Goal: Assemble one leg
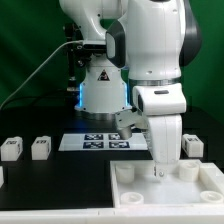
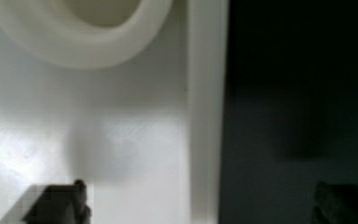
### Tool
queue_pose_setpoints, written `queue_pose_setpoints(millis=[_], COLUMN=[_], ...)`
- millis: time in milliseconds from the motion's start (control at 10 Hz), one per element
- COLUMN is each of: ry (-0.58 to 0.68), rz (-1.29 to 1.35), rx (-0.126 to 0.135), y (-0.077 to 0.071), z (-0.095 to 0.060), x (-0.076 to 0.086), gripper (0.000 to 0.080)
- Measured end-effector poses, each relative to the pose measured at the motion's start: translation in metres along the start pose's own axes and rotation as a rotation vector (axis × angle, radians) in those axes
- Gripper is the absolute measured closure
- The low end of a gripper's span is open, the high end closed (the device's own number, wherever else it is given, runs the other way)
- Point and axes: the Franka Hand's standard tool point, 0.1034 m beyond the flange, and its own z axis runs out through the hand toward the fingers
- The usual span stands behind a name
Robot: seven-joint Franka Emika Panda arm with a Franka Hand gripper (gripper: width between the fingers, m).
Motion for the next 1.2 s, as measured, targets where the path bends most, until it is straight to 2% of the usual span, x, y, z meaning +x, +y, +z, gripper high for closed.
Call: queue_pose_setpoints(millis=[600,800,1000,1200], ry=[0.000,-0.001,0.001,0.004], rz=[0.005,0.197,0.438,0.800], rx=[0.000,-0.013,-0.022,-0.021], y=[0.000,-0.002,-0.022,-0.032], z=[0.000,-0.009,-0.020,-0.025], x=[-0.001,0.005,0.031,0.067], gripper=[0.0150,0.0150,0.0150,0.0150])
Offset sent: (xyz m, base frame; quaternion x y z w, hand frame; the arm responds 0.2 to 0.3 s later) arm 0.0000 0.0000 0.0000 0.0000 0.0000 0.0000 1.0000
